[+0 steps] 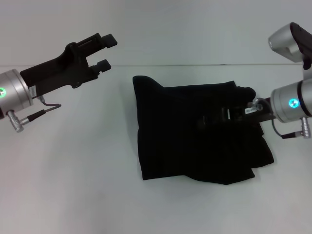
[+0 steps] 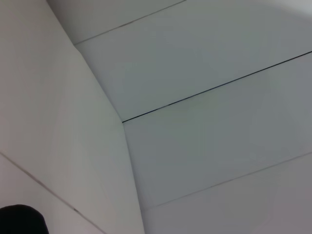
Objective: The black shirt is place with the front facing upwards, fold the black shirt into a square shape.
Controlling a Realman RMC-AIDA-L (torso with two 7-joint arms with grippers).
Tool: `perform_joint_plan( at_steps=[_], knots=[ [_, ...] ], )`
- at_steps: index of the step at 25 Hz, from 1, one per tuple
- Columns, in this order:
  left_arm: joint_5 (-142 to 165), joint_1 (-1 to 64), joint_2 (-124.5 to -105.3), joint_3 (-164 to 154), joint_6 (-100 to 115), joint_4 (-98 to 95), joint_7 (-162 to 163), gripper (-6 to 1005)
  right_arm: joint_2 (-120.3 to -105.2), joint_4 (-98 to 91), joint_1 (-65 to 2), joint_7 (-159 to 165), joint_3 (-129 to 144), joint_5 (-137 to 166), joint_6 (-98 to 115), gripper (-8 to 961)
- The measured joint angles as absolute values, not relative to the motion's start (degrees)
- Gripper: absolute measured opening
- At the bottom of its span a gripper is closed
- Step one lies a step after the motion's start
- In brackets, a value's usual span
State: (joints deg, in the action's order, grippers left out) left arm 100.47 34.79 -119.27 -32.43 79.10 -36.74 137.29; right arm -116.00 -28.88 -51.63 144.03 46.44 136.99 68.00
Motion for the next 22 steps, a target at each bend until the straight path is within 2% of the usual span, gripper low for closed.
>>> perform_joint_plan(
  at_steps=[8, 22],
  knots=[
    [100.2, 34.5, -119.39, -32.4, 79.2, -36.7, 137.3, 843, -114.47, -28.8, -49.3, 144.2, 46.5, 138.5, 68.0, 703],
    [99.5, 34.4, -119.44, -32.4, 79.2, -36.3, 137.3, 843, -115.35, -27.5, -49.0, 144.2, 49.1, 138.4, 66.0, 702]
  ],
)
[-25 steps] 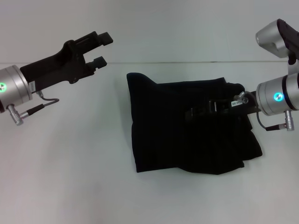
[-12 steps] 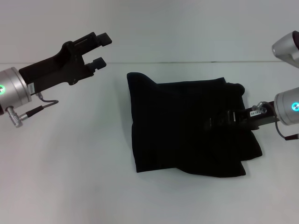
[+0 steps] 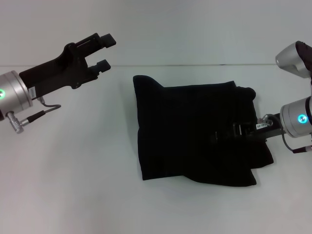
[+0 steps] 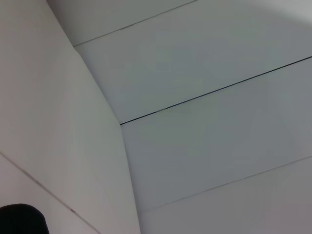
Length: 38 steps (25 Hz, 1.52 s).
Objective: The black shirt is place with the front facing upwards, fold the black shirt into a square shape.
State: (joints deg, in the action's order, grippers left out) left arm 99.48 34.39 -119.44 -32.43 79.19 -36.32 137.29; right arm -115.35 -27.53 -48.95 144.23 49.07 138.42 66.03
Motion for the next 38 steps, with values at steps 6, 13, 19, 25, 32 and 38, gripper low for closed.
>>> perform_joint_plan(
  at_steps=[6, 13, 19, 25, 32, 38],
  knots=[
    [99.3, 34.3, -119.44, -32.4, 79.2, -36.1, 137.3, 844, -115.13, -27.5, -48.8, 144.2, 49.4, 138.4, 66.0, 701],
    [99.3, 34.2, -119.44, -32.4, 79.2, -36.0, 137.2, 844, -115.37, -27.5, -48.8, 144.2, 50.1, 139.3, 65.1, 701],
    [99.3, 34.2, -119.44, -32.5, 79.0, -36.0, 137.2, 844, -115.99, -27.4, -48.9, 144.3, 49.9, 139.5, 64.6, 702],
    [99.3, 34.2, -119.44, -32.4, 79.0, -36.0, 137.2, 844, -116.20, -27.5, -49.2, 144.1, 49.8, 138.0, 65.7, 699],
    [99.3, 34.1, -119.44, -32.4, 79.1, -36.0, 137.2, 844, -115.96, -27.8, -49.1, 143.7, 49.8, 136.2, 66.3, 698],
    [99.3, 34.1, -119.44, -32.4, 79.0, -36.0, 137.2, 844, -115.91, -27.6, -49.0, 143.8, 50.1, 137.0, 66.0, 698]
  ],
)
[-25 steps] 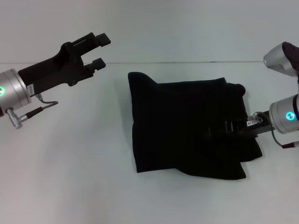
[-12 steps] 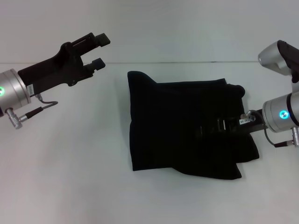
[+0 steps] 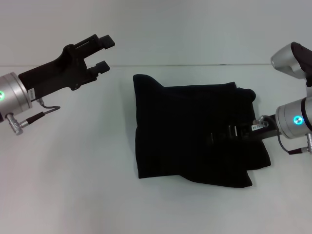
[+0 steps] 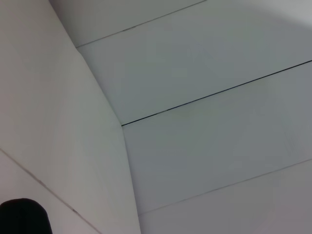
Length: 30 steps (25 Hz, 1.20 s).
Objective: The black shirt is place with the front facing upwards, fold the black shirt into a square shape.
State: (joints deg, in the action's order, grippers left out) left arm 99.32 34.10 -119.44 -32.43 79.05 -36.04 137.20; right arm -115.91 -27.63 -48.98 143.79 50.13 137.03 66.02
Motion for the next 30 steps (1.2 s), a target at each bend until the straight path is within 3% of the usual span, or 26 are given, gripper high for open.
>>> perform_joint_plan(
  at_steps=[9, 28, 30],
  knots=[
    [99.2, 34.0, -119.44, -32.4, 79.2, -36.0, 137.2, 844, -116.21, -27.6, -48.8, 143.7, 49.9, 138.0, 65.2, 698],
    [99.0, 34.0, -119.53, -32.4, 79.2, -35.5, 137.2, 844, -116.43, -28.3, -49.1, 144.4, 49.7, 136.5, 66.3, 317],
    [98.9, 33.9, -119.53, -32.4, 79.2, -35.5, 137.1, 844, -116.32, -28.7, -48.9, 144.4, 49.7, 135.8, 66.8, 244]
  ],
)
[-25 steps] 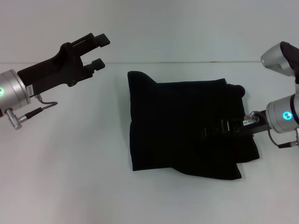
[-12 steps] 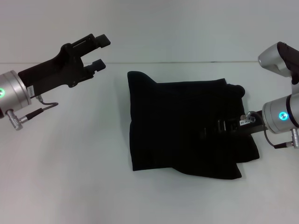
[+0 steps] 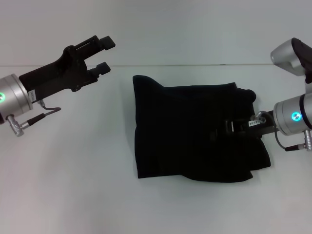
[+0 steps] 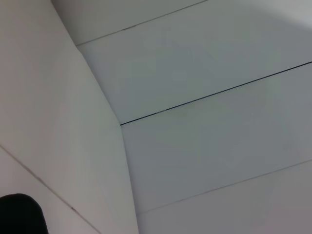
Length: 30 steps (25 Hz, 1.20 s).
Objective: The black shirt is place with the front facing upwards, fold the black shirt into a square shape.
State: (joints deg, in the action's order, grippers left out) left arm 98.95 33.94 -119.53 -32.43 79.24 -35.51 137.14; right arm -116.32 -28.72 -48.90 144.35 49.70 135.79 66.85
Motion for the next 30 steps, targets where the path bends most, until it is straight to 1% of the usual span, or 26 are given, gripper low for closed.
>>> perform_joint_plan(
  at_steps=[3, 9, 14, 18, 30],
  knots=[
    [98.8, 33.8, -119.53, -32.4, 79.3, -35.5, 137.1, 844, -116.10, -29.1, -48.8, 144.3, 49.7, 135.6, 67.0, 135],
    [98.1, 33.6, -119.47, -32.4, 79.3, -35.5, 137.1, 844, -115.60, -34.8, -48.8, 144.9, 49.6, 135.5, 69.1, 122],
    [97.8, 33.6, -119.34, -32.3, 79.4, -35.5, 137.1, 844, -114.45, -41.0, -49.9, 147.8, 49.9, 135.8, 73.3, 125],
    [97.2, 33.3, -119.34, -32.3, 79.5, -35.5, 137.1, 844, -113.76, -42.1, -50.3, 149.7, 50.3, 138.5, 73.2, 128],
    [97.2, 33.7, -119.27, -31.8, 79.1, -35.5, 136.7, 843, -113.34, -34.9, -50.4, 150.3, 50.3, 142.1, 68.0, 136]
  ],
)
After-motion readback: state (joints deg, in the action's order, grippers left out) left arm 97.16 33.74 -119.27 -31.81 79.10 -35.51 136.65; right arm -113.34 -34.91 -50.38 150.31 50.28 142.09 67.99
